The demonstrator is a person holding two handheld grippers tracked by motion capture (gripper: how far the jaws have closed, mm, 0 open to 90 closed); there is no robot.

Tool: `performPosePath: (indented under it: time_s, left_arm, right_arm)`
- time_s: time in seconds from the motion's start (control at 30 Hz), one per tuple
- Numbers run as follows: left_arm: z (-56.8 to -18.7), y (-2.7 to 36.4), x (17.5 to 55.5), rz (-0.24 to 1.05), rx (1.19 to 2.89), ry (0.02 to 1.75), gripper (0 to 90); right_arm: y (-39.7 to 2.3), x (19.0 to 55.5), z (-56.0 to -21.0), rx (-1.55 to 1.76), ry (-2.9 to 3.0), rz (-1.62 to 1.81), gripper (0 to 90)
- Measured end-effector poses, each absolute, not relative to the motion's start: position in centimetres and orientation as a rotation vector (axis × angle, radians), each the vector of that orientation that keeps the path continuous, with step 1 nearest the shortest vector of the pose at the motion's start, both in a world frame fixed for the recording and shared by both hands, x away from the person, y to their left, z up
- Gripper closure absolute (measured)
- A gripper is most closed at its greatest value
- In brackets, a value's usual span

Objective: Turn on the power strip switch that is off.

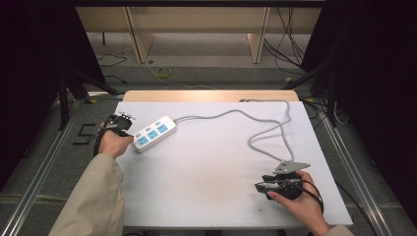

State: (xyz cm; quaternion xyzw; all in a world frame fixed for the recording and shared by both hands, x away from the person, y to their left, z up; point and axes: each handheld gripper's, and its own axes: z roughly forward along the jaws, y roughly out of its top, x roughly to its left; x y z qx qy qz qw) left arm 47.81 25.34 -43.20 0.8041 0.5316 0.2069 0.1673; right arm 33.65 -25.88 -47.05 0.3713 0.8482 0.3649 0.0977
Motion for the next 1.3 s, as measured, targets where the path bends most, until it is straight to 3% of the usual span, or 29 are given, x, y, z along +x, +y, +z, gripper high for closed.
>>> performPosePath:
  time_s: [1.3]
  left_arm:
    - [-42.5,25.3,50.0,0.609,2.34,1.481,89.7]
  right_arm:
    - [-25.9,33.7,-47.0,1.106,2.511,1.084,53.1]
